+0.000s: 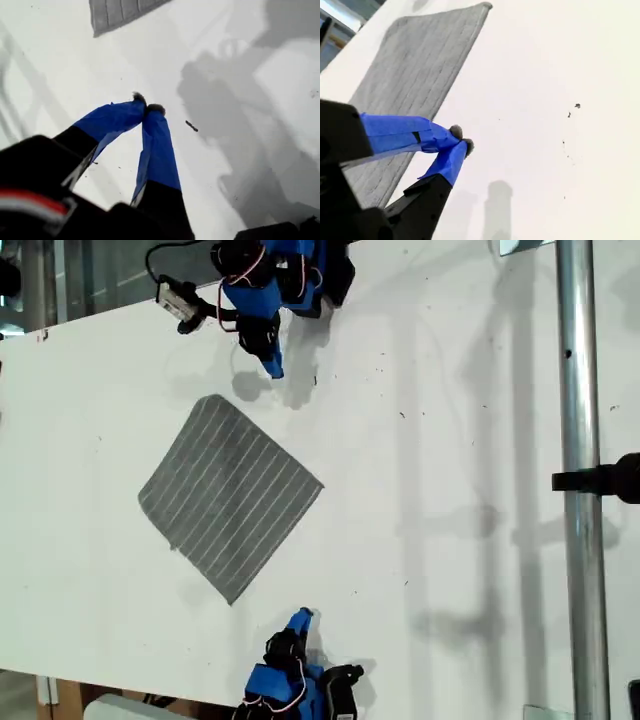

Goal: Grasp corners of a towel and fold twice.

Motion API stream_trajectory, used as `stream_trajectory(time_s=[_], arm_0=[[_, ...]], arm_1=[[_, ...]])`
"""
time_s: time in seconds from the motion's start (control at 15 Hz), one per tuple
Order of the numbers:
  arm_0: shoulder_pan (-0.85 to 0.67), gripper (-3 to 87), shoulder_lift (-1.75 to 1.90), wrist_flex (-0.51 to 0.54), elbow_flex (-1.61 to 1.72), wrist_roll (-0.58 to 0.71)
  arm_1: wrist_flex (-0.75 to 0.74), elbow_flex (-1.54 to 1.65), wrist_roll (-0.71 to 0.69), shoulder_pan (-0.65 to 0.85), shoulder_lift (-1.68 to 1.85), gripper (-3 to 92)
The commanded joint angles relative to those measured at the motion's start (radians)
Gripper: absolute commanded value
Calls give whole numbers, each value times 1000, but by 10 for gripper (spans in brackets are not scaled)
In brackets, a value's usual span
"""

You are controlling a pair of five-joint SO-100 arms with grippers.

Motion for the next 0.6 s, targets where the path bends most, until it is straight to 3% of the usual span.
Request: stream_trajectory(time_s=[0.0, 0.27, 0.33, 0.4, 0.53], arm_0=[[15, -29, -140, -58, -124, 11], [92, -29, -612, -183, -371, 12], [109, -29, -736, -209, -442, 18], [118, -28, -825, -232, -499, 34], [127, 0, -902, -258, -561, 72]], arm_1=[[-3, -179, -112, 55, -158, -3], [-11, -405, -471, 356, -425, 12], [-18, -486, -538, 454, -540, 74], [-20, -586, -591, 532, -684, 258], [-35, -776, -669, 594, -930, 389]])
